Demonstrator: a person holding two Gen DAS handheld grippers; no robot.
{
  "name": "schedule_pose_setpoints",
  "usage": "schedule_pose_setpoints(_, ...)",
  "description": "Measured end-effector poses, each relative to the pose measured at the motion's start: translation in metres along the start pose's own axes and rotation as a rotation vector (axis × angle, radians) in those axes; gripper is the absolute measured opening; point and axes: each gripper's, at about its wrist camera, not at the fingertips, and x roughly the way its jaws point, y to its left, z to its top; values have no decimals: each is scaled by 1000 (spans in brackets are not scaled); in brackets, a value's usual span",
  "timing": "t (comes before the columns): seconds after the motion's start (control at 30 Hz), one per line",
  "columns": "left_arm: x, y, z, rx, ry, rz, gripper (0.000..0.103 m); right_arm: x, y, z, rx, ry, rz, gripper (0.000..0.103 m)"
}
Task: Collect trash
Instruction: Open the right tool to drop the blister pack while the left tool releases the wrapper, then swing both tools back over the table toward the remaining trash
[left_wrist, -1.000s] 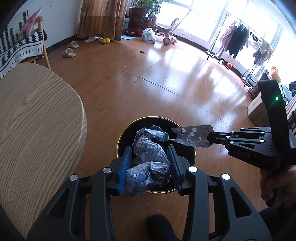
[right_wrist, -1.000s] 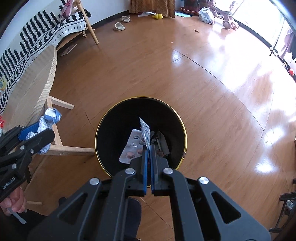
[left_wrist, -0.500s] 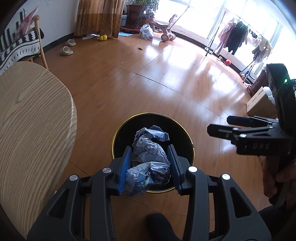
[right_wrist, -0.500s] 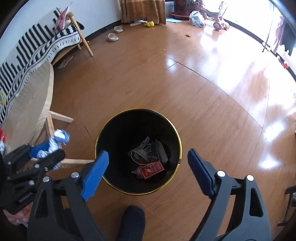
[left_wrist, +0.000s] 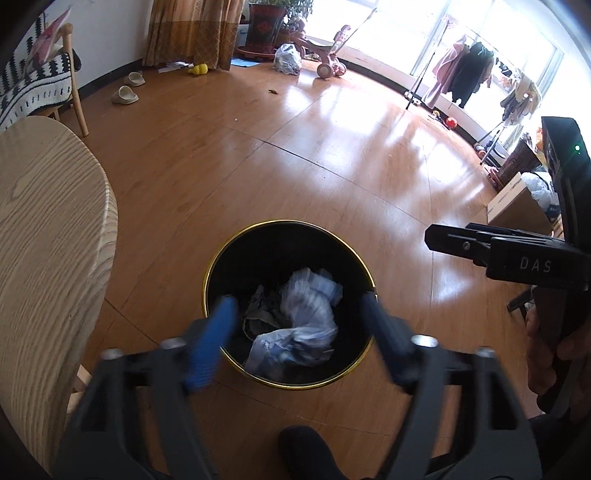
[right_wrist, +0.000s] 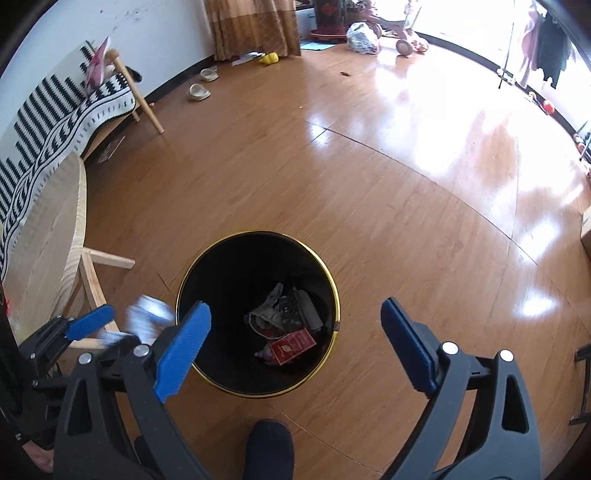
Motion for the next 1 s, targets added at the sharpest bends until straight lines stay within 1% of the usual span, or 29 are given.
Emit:
schedule_pose_setpoints(0.2, -11, 2, 0, 2, -12, 10, 82, -2, 13, 1, -25, -4, -5, 91)
schedule_pose_setpoints(0.27, -22, 7, -1, -7, -28, 17, 88, -6, 24, 2, -42, -13, -4, 91)
schedule_pose_setpoints(0.33, -40, 15, -1, -20, -51, 39, 92, -9, 36, 2, -63, -19, 1, 91)
schedule_pose_setpoints(0.43, -73, 34, -5, -51, -94, 59, 92, -15, 66, 4, -109, -31, 27, 91)
schedule_pose_setpoints(0.5, -97, 50, -8, -76, -129, 87, 93, -20, 93, 5, -146, -39, 61, 91)
schedule_pose_setpoints(0.6, -137, 81, -20, -125, -182, 155, 93, -27, 141, 5, -207, -46, 129, 91)
schedule_pose_setpoints(0.73, -196, 136, -40, -243, -246, 243, 93, -36, 217, -1, -310, -52, 219, 91)
schedule_pose_setpoints(0.77, -217, 156, -51, -285, -268, 281, 93, -36, 241, -4, -342, -46, 248, 91)
schedule_pose_setpoints(0.8, -229, 166, -56, -307, -280, 301, 93, -37, 262, -8, -370, -39, 271, 91)
schedule_pose_setpoints(0.83, -248, 185, -67, -345, -300, 333, 93, -38, 281, -11, -395, -31, 290, 91)
schedule_pose_setpoints(0.9, -276, 209, -85, -400, -326, 371, 93, -41, 329, -21, -462, -21, 335, 91)
schedule_pose_setpoints(1.0, -322, 250, -123, -481, -365, 441, 93, -46, 387, -39, -550, -9, 384, 91)
